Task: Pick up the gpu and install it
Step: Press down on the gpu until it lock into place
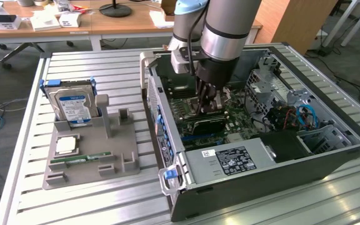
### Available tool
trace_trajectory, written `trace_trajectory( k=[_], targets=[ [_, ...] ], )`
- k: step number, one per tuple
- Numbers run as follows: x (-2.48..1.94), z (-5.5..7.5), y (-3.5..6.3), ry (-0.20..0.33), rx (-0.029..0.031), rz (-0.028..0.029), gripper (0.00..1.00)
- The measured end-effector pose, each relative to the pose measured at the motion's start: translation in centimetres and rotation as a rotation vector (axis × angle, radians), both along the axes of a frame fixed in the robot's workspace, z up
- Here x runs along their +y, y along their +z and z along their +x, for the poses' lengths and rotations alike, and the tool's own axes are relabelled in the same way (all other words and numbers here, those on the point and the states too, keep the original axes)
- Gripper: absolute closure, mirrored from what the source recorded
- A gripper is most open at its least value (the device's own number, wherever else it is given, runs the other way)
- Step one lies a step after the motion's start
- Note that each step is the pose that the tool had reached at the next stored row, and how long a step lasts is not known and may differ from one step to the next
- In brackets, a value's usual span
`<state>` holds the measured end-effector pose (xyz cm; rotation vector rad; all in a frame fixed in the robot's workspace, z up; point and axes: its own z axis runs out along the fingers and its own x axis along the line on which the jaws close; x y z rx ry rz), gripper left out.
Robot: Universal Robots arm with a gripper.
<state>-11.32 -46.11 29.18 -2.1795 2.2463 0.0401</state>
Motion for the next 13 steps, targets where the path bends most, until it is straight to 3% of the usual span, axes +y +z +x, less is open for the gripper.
trace_trajectory(
  k=[5,13],
  targets=[
    [0.0,0.0,-0.43,0.0,0.0067,0.0001,0.89],
    [0.0,0.17,-0.45,0.004,0.0103,0.0003,0.89]
  ],
)
